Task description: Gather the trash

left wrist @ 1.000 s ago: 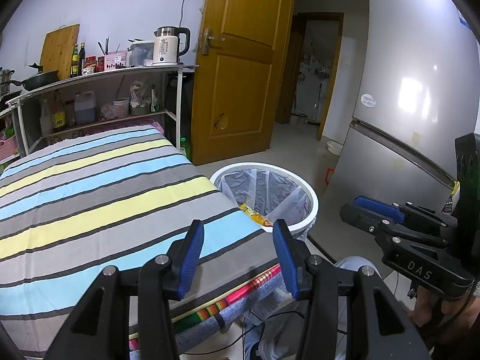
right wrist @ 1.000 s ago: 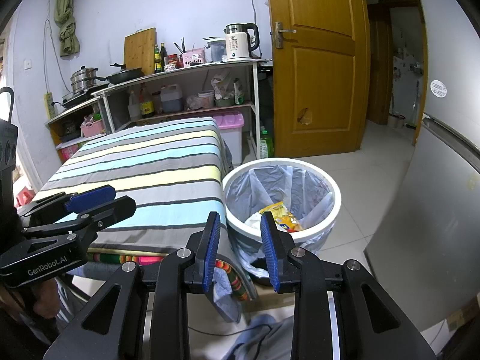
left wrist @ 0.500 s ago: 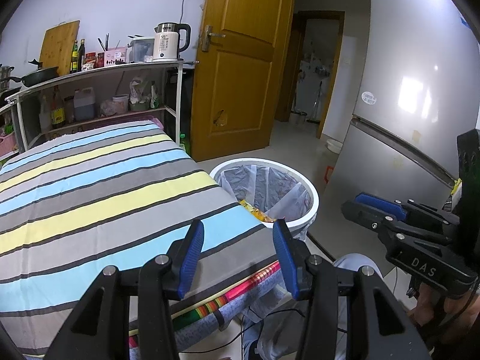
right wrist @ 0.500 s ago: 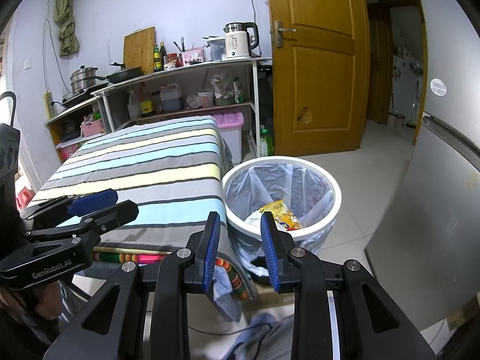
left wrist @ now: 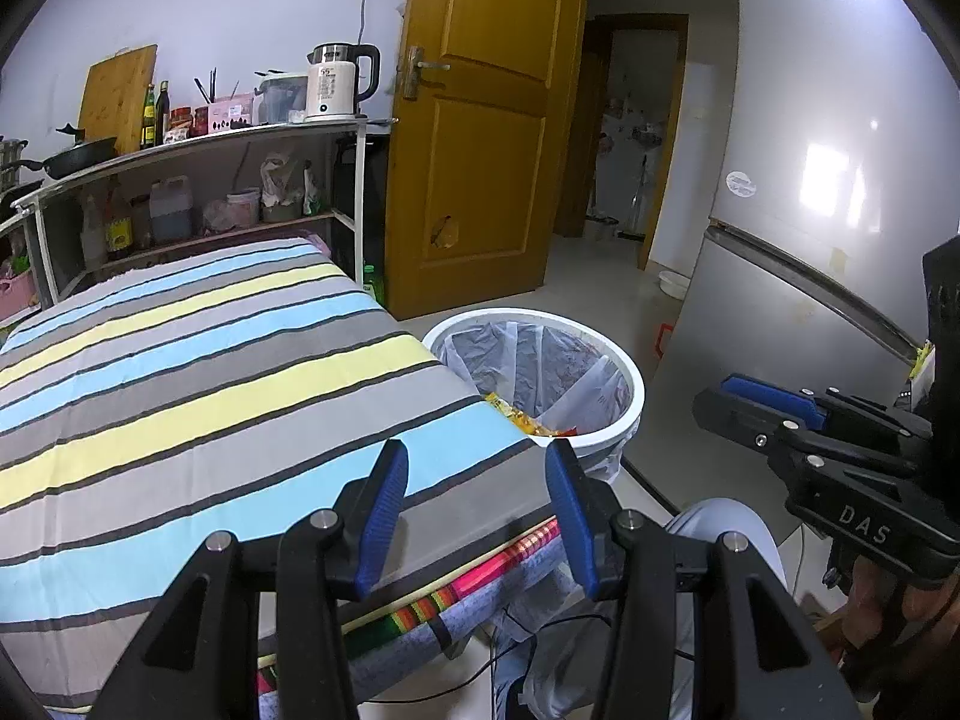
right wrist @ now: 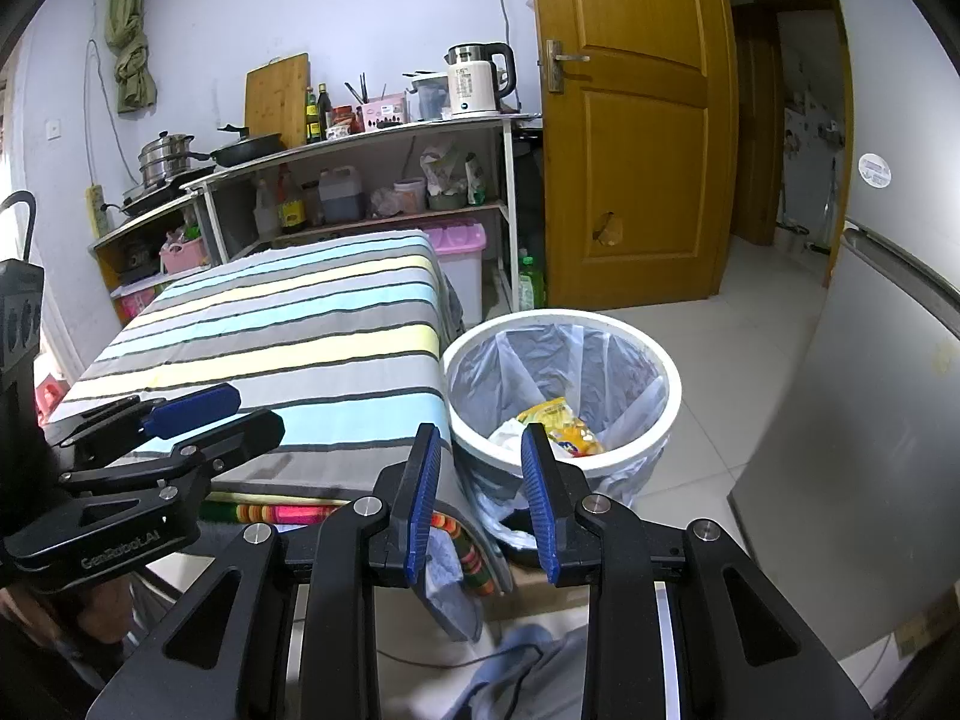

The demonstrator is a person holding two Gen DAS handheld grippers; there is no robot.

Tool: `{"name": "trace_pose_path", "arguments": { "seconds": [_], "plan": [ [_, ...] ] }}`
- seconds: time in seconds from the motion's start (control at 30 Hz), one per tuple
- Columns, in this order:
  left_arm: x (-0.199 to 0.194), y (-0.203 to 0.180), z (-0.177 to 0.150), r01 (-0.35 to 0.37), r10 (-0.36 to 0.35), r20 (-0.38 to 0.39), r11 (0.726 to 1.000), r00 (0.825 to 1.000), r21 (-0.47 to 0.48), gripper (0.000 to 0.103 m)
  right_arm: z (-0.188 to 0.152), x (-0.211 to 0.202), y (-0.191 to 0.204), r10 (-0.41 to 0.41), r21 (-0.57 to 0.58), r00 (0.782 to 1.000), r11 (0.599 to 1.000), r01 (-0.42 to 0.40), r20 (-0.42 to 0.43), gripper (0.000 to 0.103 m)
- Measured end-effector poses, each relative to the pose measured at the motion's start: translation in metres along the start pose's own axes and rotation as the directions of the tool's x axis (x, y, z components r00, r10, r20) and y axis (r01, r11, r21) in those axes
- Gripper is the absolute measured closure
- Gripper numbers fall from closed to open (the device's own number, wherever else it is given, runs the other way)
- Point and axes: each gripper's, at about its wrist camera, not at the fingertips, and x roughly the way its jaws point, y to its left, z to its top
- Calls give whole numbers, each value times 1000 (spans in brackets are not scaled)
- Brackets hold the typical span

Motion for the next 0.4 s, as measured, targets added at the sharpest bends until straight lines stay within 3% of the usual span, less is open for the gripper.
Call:
{"name": "trace_pose_path", "arguments": {
  "seconds": [0.4],
  "plan": [
    [1, 2, -2, -3, 3, -3, 1000, 1000, -14, 53, -2, 0, 1, 0, 2, 1000, 1000, 0, -2, 74]
  ]
}}
